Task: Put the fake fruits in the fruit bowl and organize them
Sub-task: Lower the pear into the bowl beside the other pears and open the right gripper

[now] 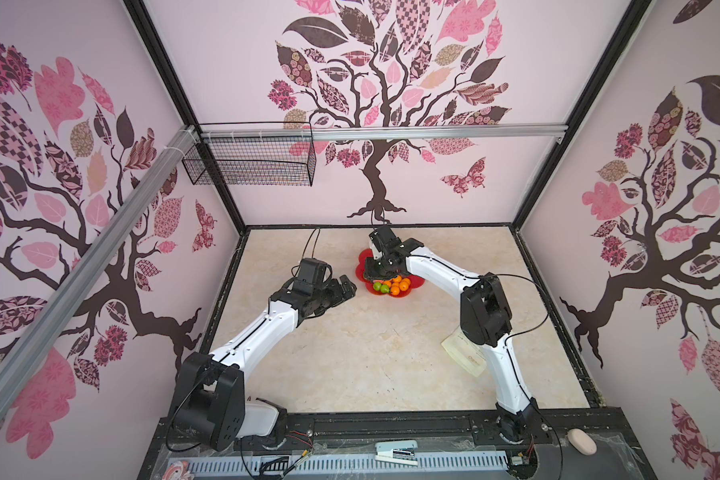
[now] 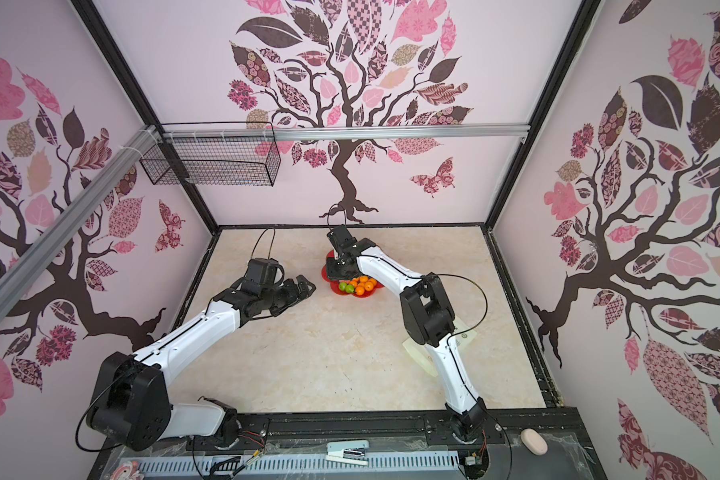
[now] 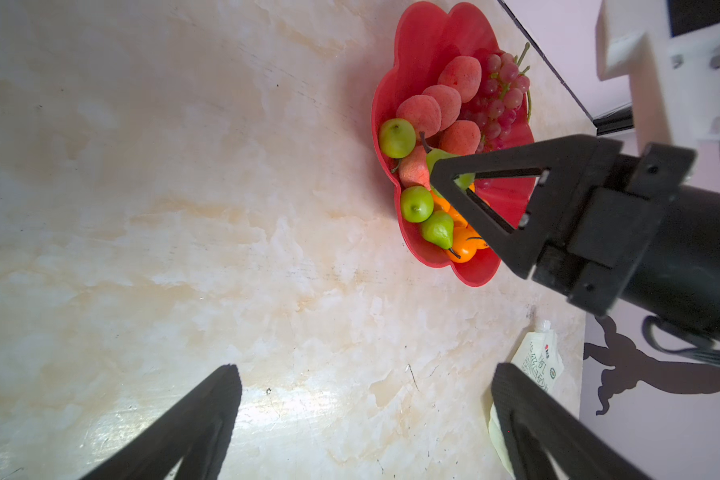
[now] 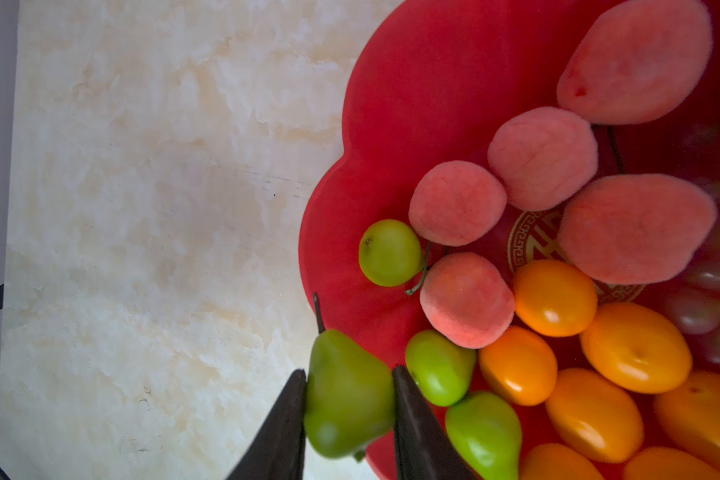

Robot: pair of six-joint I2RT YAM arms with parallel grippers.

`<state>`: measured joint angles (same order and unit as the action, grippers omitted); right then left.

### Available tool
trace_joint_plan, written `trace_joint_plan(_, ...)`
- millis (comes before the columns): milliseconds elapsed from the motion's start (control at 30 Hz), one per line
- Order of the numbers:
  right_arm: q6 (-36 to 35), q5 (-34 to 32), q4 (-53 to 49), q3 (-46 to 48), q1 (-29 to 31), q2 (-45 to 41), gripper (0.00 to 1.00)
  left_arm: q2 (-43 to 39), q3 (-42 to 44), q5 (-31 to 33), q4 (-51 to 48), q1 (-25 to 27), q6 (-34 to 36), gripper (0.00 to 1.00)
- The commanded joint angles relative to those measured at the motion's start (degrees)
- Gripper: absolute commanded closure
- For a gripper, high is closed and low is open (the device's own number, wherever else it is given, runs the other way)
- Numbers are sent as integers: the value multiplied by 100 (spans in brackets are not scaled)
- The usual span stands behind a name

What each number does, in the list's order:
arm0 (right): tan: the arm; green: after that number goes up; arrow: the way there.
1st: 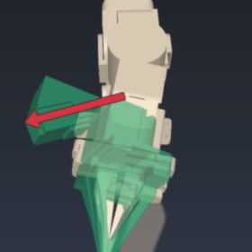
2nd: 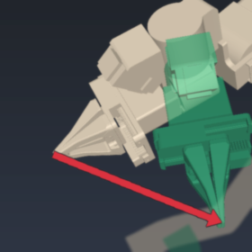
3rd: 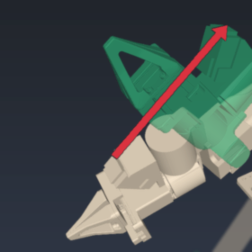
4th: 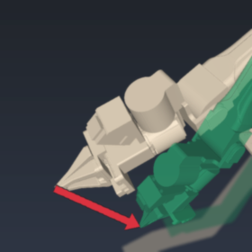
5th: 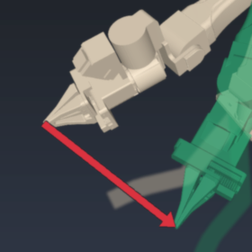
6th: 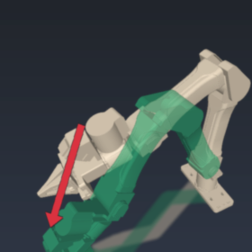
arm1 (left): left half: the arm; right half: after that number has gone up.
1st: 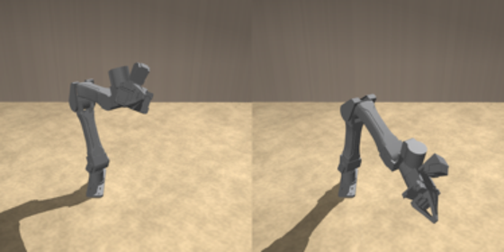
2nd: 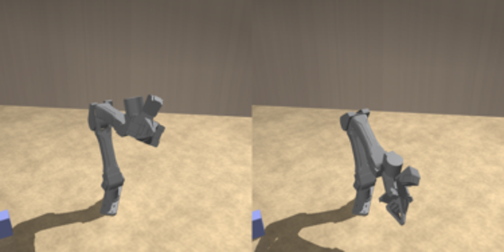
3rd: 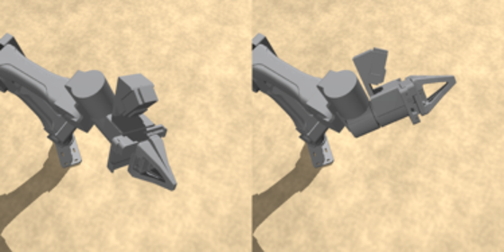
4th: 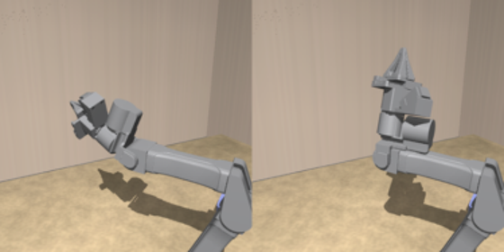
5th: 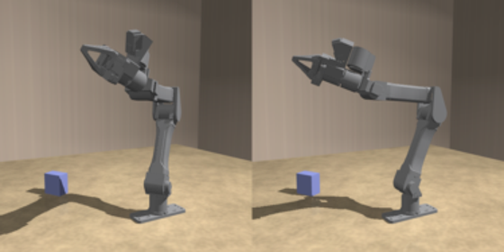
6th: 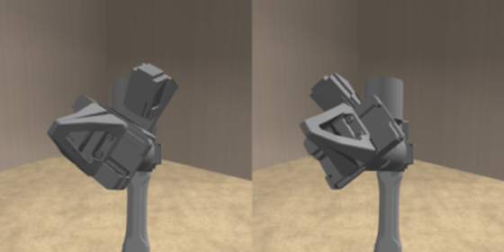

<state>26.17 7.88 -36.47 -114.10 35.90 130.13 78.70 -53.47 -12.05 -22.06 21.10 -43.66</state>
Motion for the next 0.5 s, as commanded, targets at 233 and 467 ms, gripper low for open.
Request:
trace_joint_plan(233,25,73,-273,-157,-33,350,61,36,-86,21,104,16,72,2)
trace_joint_plan(467,26,100,-264,-138,-38,323,59,23,-50,1,68,15,94,2)
